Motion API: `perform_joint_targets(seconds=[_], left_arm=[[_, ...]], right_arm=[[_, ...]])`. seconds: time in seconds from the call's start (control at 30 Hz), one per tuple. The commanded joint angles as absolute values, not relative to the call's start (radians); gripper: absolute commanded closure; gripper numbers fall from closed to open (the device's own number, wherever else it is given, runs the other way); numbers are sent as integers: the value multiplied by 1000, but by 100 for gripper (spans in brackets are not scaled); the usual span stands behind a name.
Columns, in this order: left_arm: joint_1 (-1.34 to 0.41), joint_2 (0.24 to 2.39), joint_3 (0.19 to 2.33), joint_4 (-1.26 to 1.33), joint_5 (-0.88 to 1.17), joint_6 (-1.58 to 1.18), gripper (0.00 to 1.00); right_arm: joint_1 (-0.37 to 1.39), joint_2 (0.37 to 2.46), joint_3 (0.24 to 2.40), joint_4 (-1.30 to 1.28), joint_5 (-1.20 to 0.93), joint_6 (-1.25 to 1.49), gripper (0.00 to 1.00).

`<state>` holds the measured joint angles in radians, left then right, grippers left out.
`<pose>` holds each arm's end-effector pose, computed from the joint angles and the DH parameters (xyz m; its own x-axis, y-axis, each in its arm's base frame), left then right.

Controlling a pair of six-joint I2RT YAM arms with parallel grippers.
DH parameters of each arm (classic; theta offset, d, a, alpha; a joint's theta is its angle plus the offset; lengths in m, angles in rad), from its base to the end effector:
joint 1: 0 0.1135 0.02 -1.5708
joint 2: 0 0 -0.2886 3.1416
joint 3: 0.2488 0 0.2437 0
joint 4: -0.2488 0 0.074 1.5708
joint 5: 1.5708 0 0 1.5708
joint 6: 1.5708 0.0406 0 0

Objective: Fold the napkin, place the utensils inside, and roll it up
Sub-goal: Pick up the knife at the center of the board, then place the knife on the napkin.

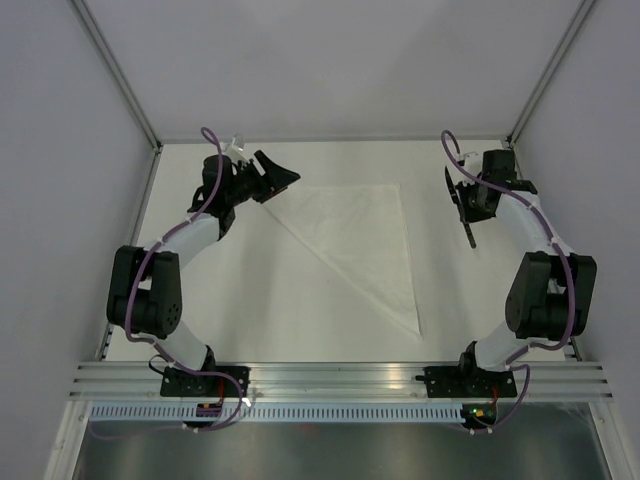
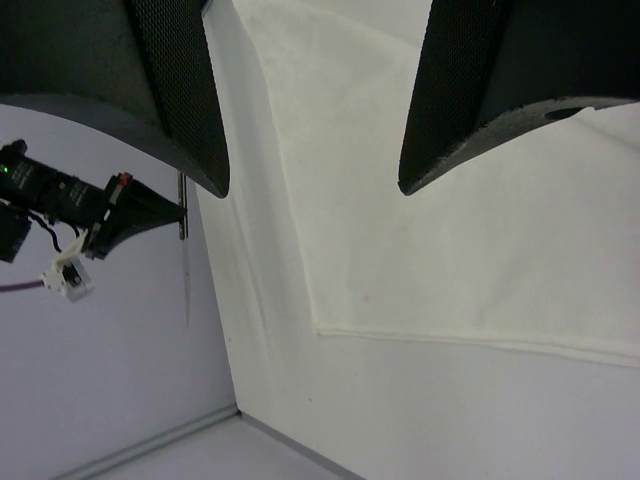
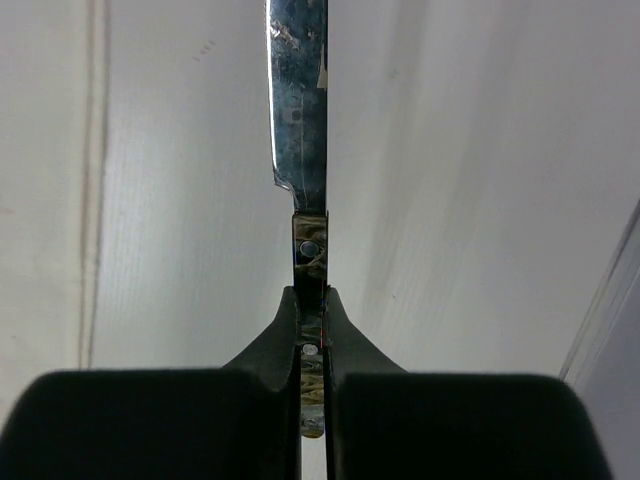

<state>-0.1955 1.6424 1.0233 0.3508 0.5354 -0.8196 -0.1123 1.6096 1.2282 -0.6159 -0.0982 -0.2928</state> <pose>0.3617 -0.0927 0.2843 -0.6523 -0.5116 -0.5592 0.2533 0.5482 -0.7970 0.3332 -0.0336 0.2736 -0.8161 -0.1970 -0.5433 -0.1847 0.9797 -0.0778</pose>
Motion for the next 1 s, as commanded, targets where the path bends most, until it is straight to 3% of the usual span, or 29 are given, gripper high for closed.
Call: perform_joint_targets(seconds=[0.0, 0.57, 0.97], left_arm=[[-126, 1580, 1051, 298, 454, -801, 26], [-3, 1568, 1072, 146, 285, -782, 26], [55, 1583, 1083, 124, 278, -761, 26]], right_arm=[[-6, 1623, 1298, -670, -133, -295, 100], [549, 1926, 1529, -634, -84, -242, 100], [681, 2066, 1649, -630, -28, -141, 100]])
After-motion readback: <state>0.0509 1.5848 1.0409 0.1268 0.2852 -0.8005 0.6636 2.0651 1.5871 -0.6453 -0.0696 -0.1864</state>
